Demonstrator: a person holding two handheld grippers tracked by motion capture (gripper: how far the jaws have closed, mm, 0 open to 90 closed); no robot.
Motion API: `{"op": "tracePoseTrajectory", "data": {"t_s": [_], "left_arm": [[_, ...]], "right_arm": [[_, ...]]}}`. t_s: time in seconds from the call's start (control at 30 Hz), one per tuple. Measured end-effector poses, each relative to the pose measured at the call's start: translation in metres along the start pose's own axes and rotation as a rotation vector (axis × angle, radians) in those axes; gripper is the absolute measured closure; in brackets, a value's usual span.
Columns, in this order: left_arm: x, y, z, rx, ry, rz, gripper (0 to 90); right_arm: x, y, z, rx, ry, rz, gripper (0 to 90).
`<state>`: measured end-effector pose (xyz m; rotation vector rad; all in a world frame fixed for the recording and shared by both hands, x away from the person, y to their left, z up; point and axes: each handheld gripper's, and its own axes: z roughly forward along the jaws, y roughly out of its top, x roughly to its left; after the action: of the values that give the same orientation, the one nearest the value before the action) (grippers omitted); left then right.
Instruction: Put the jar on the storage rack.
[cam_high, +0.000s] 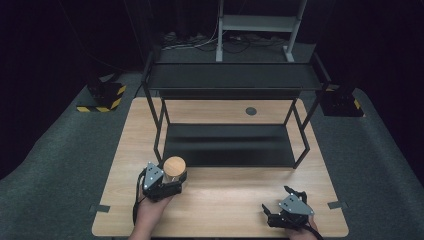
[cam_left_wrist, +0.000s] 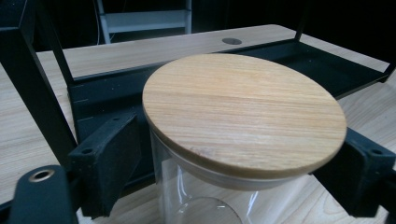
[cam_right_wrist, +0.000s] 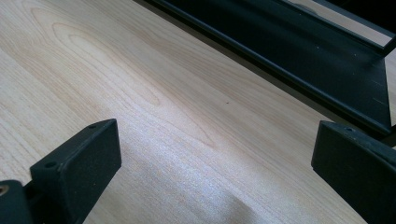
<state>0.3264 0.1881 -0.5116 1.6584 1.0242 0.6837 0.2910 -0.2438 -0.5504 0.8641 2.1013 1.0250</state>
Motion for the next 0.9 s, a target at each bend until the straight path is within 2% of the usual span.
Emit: {"op": "tracePoseTrajectory", "data": {"t_s": [0.43, 0.67, 0.9], "left_arm": [[-0.0013, -0.0011, 0.0000, -0.018, -0.004, 0.026, 22.1], [-0.0013, -0.0022, -0.0007, -0.032, -0.007, 0.027, 25.4], [0.0011, -0.0011, -0.0015, -0.026, -0.013, 0.023, 25.9]], "right_arm": [[0.0000, 0.0000, 0.0000, 0.000, 0.001, -0.001, 0.6], [-0.0001, -0.0001, -0.0002, -0.001, 0.002, 0.003, 0.6], [-0.0001, 0.0000, -0.0001, 0.000, 0.002, 0.002, 0.6]]}}
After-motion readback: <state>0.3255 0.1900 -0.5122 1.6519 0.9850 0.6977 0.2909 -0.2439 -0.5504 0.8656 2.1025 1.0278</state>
